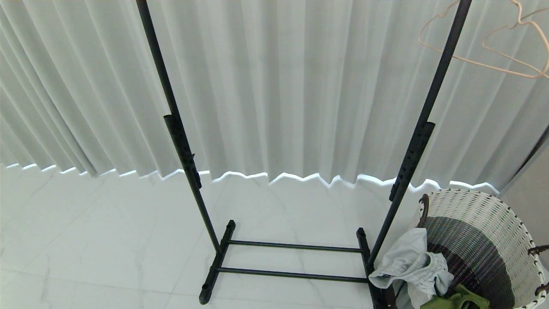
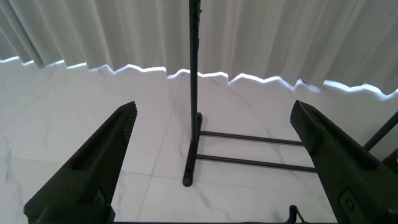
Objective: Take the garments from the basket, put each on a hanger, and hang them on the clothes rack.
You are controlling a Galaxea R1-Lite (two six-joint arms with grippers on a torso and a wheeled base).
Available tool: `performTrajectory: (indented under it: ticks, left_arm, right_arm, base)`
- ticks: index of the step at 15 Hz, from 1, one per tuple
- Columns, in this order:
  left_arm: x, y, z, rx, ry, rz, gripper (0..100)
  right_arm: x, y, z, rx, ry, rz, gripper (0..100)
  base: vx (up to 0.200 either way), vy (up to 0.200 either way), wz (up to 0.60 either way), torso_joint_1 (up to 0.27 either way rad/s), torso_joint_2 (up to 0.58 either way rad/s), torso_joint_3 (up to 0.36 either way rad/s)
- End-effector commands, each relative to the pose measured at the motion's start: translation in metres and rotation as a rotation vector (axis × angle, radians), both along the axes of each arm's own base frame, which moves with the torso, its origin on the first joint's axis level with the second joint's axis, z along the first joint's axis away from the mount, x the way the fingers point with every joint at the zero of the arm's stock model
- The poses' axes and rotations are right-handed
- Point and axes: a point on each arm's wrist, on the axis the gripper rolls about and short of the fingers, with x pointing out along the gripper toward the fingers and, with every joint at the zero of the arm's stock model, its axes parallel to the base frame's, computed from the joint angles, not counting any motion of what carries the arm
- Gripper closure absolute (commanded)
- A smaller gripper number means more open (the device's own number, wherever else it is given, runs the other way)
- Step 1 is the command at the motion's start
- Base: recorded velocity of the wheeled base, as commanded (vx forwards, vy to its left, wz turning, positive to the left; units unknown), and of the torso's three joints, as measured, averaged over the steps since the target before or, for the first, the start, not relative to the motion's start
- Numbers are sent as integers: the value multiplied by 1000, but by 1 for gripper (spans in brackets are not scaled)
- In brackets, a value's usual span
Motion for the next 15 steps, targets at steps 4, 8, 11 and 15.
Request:
performTrajectory:
  ticks: [4,8,11,15]
  left_arm:
    - [0,0,0,0,0,0,0]
    - [0,0,0,0,0,0,0]
    - [0,0,0,0,0,0,0]
    - [0,0,0,0,0,0,0]
  right_arm:
    - [0,0,0,13,2,14,0]
    - [0,0,0,21,1,14,0]
    - [-5,1,22,23,-69,68,0]
    - [17,1,72,-71,161,76,0]
  base:
    - [0,0,0,0,0,0]
    - [0,0,0,0,0,0]
    - [0,0,0,0,0,0]
    - [0,0,0,0,0,0]
